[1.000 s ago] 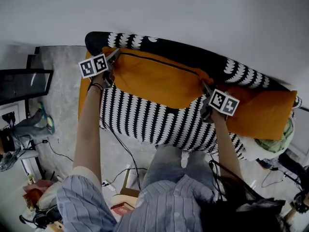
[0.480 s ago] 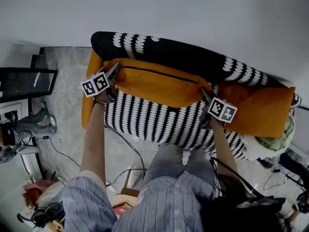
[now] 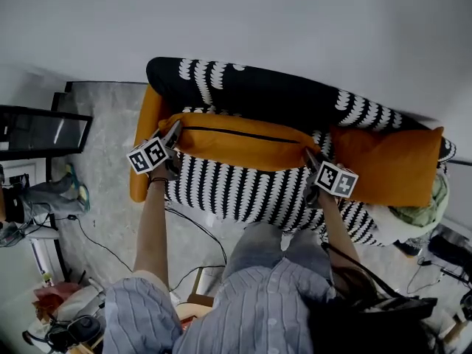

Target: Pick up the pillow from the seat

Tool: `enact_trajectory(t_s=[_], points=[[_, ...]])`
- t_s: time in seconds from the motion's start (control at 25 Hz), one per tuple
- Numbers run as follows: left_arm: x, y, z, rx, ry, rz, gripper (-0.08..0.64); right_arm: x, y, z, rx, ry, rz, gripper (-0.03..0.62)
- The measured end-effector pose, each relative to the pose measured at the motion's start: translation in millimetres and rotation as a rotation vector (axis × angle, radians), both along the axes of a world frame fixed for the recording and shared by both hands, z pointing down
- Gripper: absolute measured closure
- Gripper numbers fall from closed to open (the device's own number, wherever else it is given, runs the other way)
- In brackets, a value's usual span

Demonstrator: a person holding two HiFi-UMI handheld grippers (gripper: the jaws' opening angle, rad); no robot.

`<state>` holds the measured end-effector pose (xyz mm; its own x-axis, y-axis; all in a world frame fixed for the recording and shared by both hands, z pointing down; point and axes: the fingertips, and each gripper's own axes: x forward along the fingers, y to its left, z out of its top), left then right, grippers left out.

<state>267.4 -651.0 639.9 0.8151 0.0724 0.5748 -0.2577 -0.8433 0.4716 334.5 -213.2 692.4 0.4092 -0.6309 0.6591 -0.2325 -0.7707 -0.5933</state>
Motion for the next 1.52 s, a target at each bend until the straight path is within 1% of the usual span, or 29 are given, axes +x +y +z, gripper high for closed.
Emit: enact_trajectory(t_s=[0.12, 0.28, 0.44, 0.64, 0.8, 0.96, 1.12, 1.36, 1.52], points=[[-24, 14, -1, -0.014, -0.011, -0.014, 0.334, -4, 12, -10, 0.002, 0.016, 0.017, 0.488], [-59, 38, 1, -0.04, 0.009, -0.063, 0.341, -5, 34, -22, -0.01, 0.038, 0.027, 0.494], [-96, 63, -3, -0.089, 0.034, -0.109, 0.35, -15, 52, -39, -0.03, 0.064, 0.019, 0.497], [-132, 86, -19, -0.092, 0.044, -0.159, 0.35, -28, 69, -60, -0.046, 0.095, -0.006, 0.497], [-158, 102, -35, -0.075, 0.045, -0.195, 0.35, -35, 82, -77, -0.049, 0.118, -0.045, 0.497], [-173, 125, -60, -0.086, 0.091, -0.228, 0.35, -37, 91, -92, -0.03, 0.15, -0.089, 0.497], [-194, 131, -84, -0.025, 0.127, -0.283, 0.35, -40, 95, -107, 0.006, 0.177, -0.133, 0.497], [-224, 159, -114, -0.002, 0.173, -0.337, 0.353, -47, 101, -124, 0.05, 0.203, -0.222, 0.497], [-249, 171, -124, 0.027, 0.174, -0.386, 0.359, -50, 106, -132, 0.057, 0.222, -0.273, 0.497]])
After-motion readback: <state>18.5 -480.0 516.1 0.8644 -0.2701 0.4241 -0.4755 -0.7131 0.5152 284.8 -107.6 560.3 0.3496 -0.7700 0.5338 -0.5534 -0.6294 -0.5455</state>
